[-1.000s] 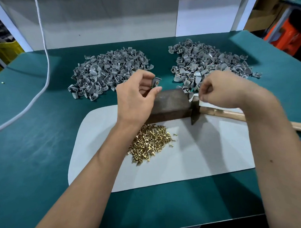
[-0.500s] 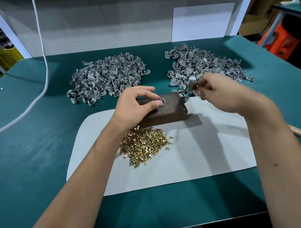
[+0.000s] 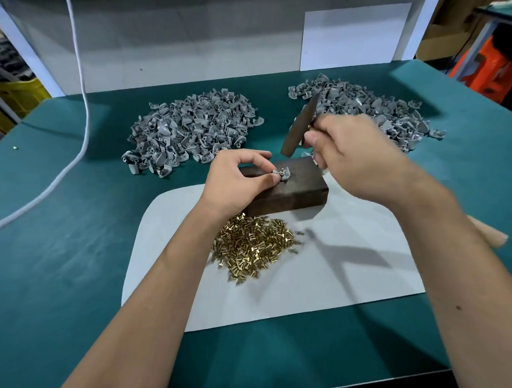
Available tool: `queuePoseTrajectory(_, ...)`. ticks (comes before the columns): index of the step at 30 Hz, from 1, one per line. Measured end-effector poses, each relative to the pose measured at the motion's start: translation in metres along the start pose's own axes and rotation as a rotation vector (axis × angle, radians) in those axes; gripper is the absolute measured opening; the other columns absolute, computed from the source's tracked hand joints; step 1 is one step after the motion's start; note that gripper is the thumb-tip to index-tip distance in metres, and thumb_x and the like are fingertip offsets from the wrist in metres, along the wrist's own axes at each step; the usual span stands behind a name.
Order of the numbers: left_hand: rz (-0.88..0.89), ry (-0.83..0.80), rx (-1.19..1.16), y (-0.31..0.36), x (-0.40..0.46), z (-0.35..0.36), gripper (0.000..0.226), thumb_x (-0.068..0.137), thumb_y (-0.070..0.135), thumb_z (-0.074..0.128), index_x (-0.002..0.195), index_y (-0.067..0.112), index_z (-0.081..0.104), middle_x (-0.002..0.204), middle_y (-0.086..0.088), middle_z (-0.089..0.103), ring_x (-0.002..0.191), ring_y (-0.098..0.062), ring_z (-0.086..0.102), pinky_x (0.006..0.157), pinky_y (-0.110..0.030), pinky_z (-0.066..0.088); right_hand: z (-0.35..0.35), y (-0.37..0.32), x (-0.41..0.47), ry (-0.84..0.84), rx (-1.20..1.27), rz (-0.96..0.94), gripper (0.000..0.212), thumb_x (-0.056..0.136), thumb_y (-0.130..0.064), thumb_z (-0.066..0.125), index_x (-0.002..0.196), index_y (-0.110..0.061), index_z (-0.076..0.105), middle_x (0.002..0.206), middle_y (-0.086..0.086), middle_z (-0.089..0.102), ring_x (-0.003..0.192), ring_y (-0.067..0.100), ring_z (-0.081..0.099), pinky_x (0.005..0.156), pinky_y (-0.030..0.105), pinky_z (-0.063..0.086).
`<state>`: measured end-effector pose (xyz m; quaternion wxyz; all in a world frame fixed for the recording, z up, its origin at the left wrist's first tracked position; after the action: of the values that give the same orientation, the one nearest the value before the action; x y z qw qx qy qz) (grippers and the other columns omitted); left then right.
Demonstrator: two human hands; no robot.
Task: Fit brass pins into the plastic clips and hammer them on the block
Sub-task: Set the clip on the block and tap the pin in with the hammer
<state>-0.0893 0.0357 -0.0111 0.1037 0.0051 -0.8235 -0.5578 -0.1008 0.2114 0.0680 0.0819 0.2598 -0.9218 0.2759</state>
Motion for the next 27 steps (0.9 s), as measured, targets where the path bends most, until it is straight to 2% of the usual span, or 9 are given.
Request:
queuePoseTrajectory(2,-0.011,0.003,-0.006,-0.001,0.000,0.000,0.006,0.079,0.009,0.086,0.081,0.011,0.080,0.116,0.002,0.074,0.103,-0.007,0.071,0.098,-0.035,0.055,-0.005,-0.004,-0.001,0.079,0.012,-0.016,0.024,0.107,-0.029,0.044,0.095,-0.013,0.058,0.080,0.010,0.065,0.070,0.032,0.059,0.066,0.043,0.048)
queuePoseTrajectory(6,-0.028,-0.003,-0.045,-0.002,0.000,0.000,0.007,0.079,0.003,0.085,0.083,0.006,0.080,0.117,-0.005,0.074,0.096,-0.005,0.073,0.092,-0.029,0.058,0.023,0.000,-0.005,-0.139,-0.186,0.037,0.022,0.107,-0.032,0.043,0.091,-0.019,0.052,0.080,0.006,0.054,0.079,0.034,0.054,0.070,0.039,0.042)
queuePoseTrajectory(8,-0.032,0.006,-0.051,-0.002,0.000,0.000,0.008,0.078,0.002,0.085,0.083,0.005,0.080,0.116,-0.007,0.074,0.098,-0.004,0.073,0.092,-0.029,0.058,0.016,0.003,-0.001,-0.152,-0.264,0.040,0.022,0.107,-0.034,0.043,0.090,-0.022,0.053,0.079,0.005,0.055,0.076,0.033,0.053,0.066,0.037,0.039)
queuePoseTrajectory(12,-0.041,0.010,-0.050,-0.003,0.000,0.000,0.008,0.077,0.003,0.086,0.083,0.007,0.081,0.115,-0.005,0.075,0.100,-0.008,0.073,0.096,-0.033,0.058,-0.002,-0.006,-0.003,0.072,-0.182,-0.005,0.020,0.106,-0.034,0.044,0.100,-0.019,0.057,0.069,-0.001,0.048,0.060,0.029,0.048,0.061,0.037,0.039)
queuePoseTrajectory(15,-0.045,-0.001,-0.065,-0.003,-0.001,0.000,0.008,0.078,0.001,0.085,0.083,0.006,0.080,0.116,-0.007,0.074,0.099,-0.007,0.074,0.094,-0.033,0.059,0.022,-0.008,-0.013,-0.077,-0.200,0.019,0.019,0.107,-0.032,0.043,0.095,-0.019,0.051,0.073,0.002,0.049,0.070,0.035,0.051,0.066,0.042,0.044)
queuePoseTrajectory(17,-0.047,0.003,-0.061,-0.003,-0.001,0.000,0.009,0.078,0.001,0.085,0.084,0.005,0.080,0.116,-0.007,0.074,0.098,-0.004,0.073,0.093,-0.031,0.059,0.017,-0.003,-0.009,-0.107,-0.282,0.042,0.020,0.107,-0.034,0.043,0.094,-0.021,0.051,0.070,-0.001,0.045,0.073,0.035,0.049,0.065,0.040,0.040)
queuePoseTrajectory(21,-0.054,0.008,-0.063,-0.003,0.000,0.000,0.009,0.077,0.003,0.086,0.084,0.005,0.080,0.115,-0.005,0.075,0.100,-0.007,0.073,0.096,-0.033,0.058,-0.001,-0.012,-0.006,0.086,-0.226,0.000,0.020,0.107,-0.033,0.044,0.102,-0.017,0.055,0.067,0.000,0.043,0.061,0.031,0.044,0.062,0.039,0.039)
queuePoseTrajectory(25,-0.056,0.004,-0.089,-0.002,0.000,0.000,0.010,0.077,0.002,0.086,0.085,0.003,0.079,0.115,-0.010,0.074,0.097,-0.011,0.075,0.096,-0.039,0.059,0.023,-0.015,-0.008,-0.110,-0.303,0.028,0.021,0.108,-0.034,0.041,0.100,-0.019,0.052,0.068,-0.002,0.039,0.070,0.034,0.046,0.066,0.040,0.042)
queuePoseTrajectory(27,-0.052,0.011,-0.075,-0.002,-0.001,0.000,0.010,0.077,0.003,0.086,0.085,0.005,0.080,0.114,-0.008,0.075,0.097,-0.007,0.074,0.096,-0.036,0.058,0.013,-0.015,-0.001,-0.070,-0.347,0.020,0.021,0.108,-0.035,0.041,0.097,-0.021,0.052,0.072,0.001,0.044,0.071,0.034,0.047,0.066,0.040,0.043)
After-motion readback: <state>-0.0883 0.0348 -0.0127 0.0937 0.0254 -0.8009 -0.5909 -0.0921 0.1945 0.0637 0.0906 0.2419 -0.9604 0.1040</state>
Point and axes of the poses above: each hand's wrist, its own x-axis towards the middle knuckle, its own z-axis out of the palm, y = z × x, the point moved 8 cm from there along x, towards the middle knuckle
